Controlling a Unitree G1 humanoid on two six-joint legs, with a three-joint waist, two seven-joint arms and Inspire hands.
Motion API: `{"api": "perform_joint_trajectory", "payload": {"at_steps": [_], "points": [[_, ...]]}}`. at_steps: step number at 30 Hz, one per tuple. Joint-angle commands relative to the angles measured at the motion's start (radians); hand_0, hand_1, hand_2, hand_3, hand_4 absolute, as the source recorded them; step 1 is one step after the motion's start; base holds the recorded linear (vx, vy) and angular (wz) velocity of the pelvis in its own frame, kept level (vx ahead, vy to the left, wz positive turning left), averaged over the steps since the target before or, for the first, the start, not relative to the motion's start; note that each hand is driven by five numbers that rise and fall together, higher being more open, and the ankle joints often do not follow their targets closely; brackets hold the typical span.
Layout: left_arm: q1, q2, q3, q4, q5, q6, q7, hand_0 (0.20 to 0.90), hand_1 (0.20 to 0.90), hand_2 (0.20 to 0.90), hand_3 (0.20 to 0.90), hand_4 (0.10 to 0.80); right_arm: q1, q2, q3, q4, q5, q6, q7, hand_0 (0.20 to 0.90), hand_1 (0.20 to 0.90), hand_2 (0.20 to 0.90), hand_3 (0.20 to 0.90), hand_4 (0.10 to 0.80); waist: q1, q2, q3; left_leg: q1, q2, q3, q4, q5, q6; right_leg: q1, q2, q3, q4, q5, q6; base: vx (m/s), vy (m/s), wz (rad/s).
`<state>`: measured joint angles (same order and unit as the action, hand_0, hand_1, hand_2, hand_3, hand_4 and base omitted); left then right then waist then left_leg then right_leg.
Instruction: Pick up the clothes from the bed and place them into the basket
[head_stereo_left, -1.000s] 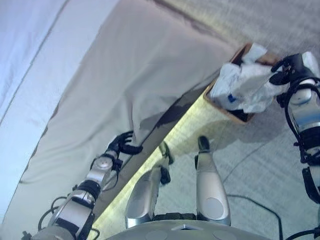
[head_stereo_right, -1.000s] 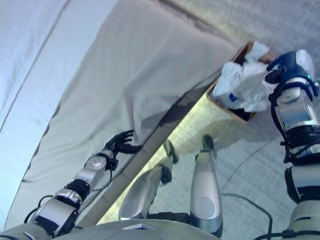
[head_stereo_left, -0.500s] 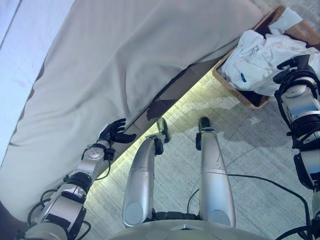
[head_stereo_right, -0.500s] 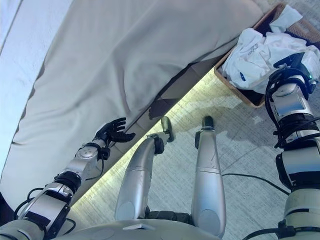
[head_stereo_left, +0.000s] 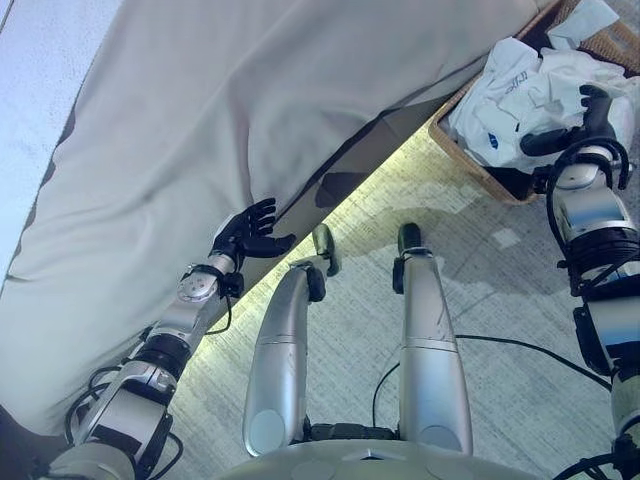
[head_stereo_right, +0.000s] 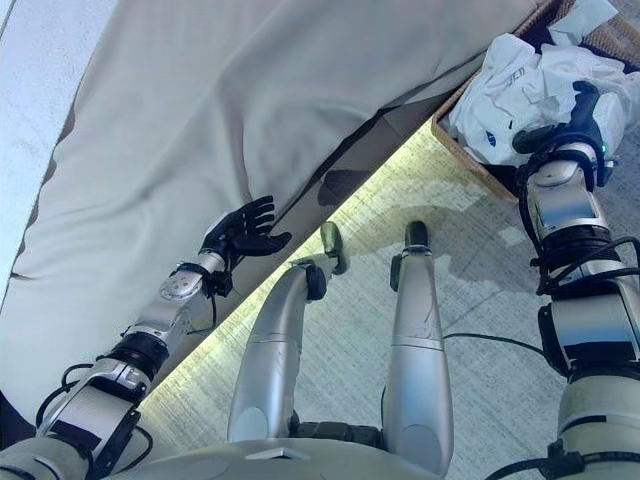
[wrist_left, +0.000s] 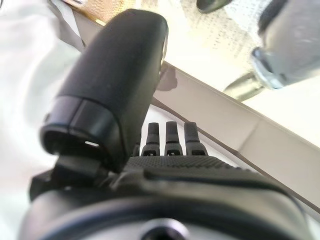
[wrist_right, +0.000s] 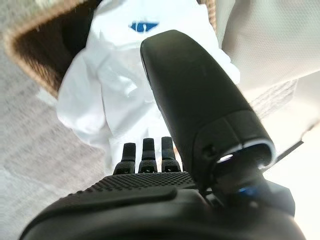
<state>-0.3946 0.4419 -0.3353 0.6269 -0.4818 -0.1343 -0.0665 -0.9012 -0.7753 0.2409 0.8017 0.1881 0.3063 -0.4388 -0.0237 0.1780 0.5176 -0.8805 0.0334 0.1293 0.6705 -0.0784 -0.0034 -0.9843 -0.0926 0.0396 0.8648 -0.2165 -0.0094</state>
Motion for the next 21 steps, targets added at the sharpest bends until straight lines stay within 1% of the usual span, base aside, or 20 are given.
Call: {"api": "perform_joint_trajectory", "payload": {"at_steps": [1,4,5,6,7,8,9,11,14,15,17,20,21], "points": [[0.053,0.006,0.000,-0.041,-0.062,-0.076,0.010,0.900,0.900,0.900,0.900,0.800,-0.016,-0.036,-0.038,-0.048,0.036,-0.126,-0.088,0.900,0.900,0.900,0.900,0.800,-0.032,0.017,0.002,0.120,-0.054,-0.004,-0.048,-0.083,0.058,0.128,0.032,-0.082,-0.133,0.026,-0.036,0.044,0.094,-0.02],[0.077,-0.015,0.006,-0.036,-0.093,-0.087,0.008,0.900,0.900,0.900,0.900,0.800,0.033,-0.005,-0.081,-0.105,0.077,-0.225,-0.133,0.900,0.900,0.900,0.900,0.800,-0.036,0.005,0.002,0.182,-0.055,-0.002,-0.098,-0.071,0.046,0.188,0.036,-0.081,-0.190,0.039,-0.033,0.047,0.099,-0.02],[0.087,-0.027,0.014,-0.023,-0.097,-0.093,0.012,0.900,0.900,0.900,0.900,0.800,0.071,0.021,-0.111,-0.151,0.095,-0.258,-0.145,0.900,0.900,0.900,0.900,0.800,-0.040,-0.004,0.002,0.220,-0.054,-0.001,-0.126,-0.066,0.041,0.228,0.036,-0.083,-0.219,0.044,-0.030,0.087,0.162,0.00],[0.096,-0.049,0.034,0.004,-0.104,-0.100,0.018,0.900,0.900,0.900,0.900,0.800,0.145,0.071,-0.164,-0.229,0.134,-0.326,-0.138,0.900,0.900,0.900,0.900,0.800,-0.049,-0.025,0.002,0.286,-0.054,0.003,-0.176,-0.056,0.031,0.300,0.036,-0.089,-0.274,0.054,-0.026,0.105,0.169,-0.01],[0.096,-0.059,0.044,0.025,-0.103,-0.102,0.025,0.900,0.900,0.900,0.900,0.800,0.200,0.106,-0.193,-0.271,0.160,-0.377,-0.126,0.900,0.900,0.900,0.900,0.800,-0.053,-0.040,0.002,0.332,-0.053,0.004,-0.211,-0.048,0.027,0.351,0.034,-0.095,-0.314,0.065,-0.021,0.110,0.174,-0.05],[0.099,-0.066,0.055,0.044,-0.099,-0.100,0.026,0.900,0.900,0.900,0.900,0.800,0.264,0.143,-0.218,-0.315,0.185,-0.405,-0.085,0.900,0.900,0.900,0.900,0.800,-0.057,-0.057,-0.006,0.379,-0.050,0.005,-0.246,-0.039,0.023,0.399,0.029,-0.099,-0.358,0.078,-0.016,0.020,0.126,-0.10],[0.099,-0.073,0.065,0.060,-0.091,-0.093,0.033,0.900,0.900,0.900,0.900,0.800,0.321,0.178,-0.230,-0.350,0.213,-0.432,-0.048,0.900,0.900,0.900,0.900,0.800,-0.060,-0.074,-0.023,0.407,-0.046,0.016,-0.289,-0.003,0.027,0.429,0.023,-0.108,-0.413,0.119,-0.018,0.045,0.126,-0.08],[0.105,-0.079,0.072,0.084,-0.079,-0.069,0.045,0.900,0.900,0.900,0.900,0.800,0.430,0.246,-0.230,-0.380,0.230,-0.465,-0.006,0.900,0.900,0.900,0.900,0.800,-0.059,-0.110,-0.074,0.492,-0.041,0.015,-0.368,0.014,0.021,0.521,0.013,-0.117,-0.501,0.147,-0.002,0.123,0.112,0.05],[0.140,-0.101,0.087,0.120,-0.060,-0.047,0.048,0.900,0.900,0.900,0.900,0.800,0.595,0.291,-0.229,-0.375,0.226,-0.509,0.087,0.900,0.900,0.900,0.900,0.800,-0.058,-0.153,-0.170,0.630,-0.039,0.009,-0.497,0.041,0.016,0.679,0.013,-0.121,-0.645,0.188,0.023,0.234,0.099,0.10],[0.157,-0.113,0.093,0.125,-0.058,-0.044,0.045,0.900,0.900,0.900,0.900,0.800,0.639,0.299,-0.227,-0.369,0.214,-0.529,0.104,0.900,0.900,0.900,0.900,0.800,-0.057,-0.160,-0.201,0.675,-0.039,0.006,-0.532,0.046,0.014,0.729,0.016,-0.124,-0.686,0.198,0.030,0.284,0.136,0.08],[0.193,-0.140,0.106,0.138,-0.067,-0.037,0.021,0.900,0.900,0.900,0.900,0.800,0.718,0.338,-0.226,-0.355,0.216,-0.531,0.130,0.900,0.900,0.900,0.900,0.800,-0.054,-0.170,-0.274,0.774,-0.041,0.003,-0.606,0.050,0.016,0.830,0.023,-0.122,-0.765,0.219,0.044,0.305,0.137,0.08],[0.249,-0.179,0.138,0.142,-0.135,-0.032,-0.034,0.900,0.900,0.900,0.900,0.800,0.811,0.418,-0.223,-0.296,0.221,-0.567,0.169,0.900,0.900,0.900,0.900,0.800,-0.043,-0.181,-0.369,0.874,-0.045,-0.002,-0.658,0.042,0.020,0.929,0.030,-0.121,-0.828,0.237,0.051,0.272,0.124,0.10],[0.261,-0.190,0.147,0.143,-0.161,-0.039,-0.043,0.900,0.900,0.900,0.900,0.800,0.825,0.437,-0.221,-0.279,0.217,-0.574,0.177,0.900,0.900,0.900,0.900,0.800,-0.040,-0.184,-0.387,0.892,-0.046,-0.003,-0.672,0.041,0.022,0.946,0.032,-0.122,-0.843,0.243,0.052,0.219,0.126,0.06]]}}
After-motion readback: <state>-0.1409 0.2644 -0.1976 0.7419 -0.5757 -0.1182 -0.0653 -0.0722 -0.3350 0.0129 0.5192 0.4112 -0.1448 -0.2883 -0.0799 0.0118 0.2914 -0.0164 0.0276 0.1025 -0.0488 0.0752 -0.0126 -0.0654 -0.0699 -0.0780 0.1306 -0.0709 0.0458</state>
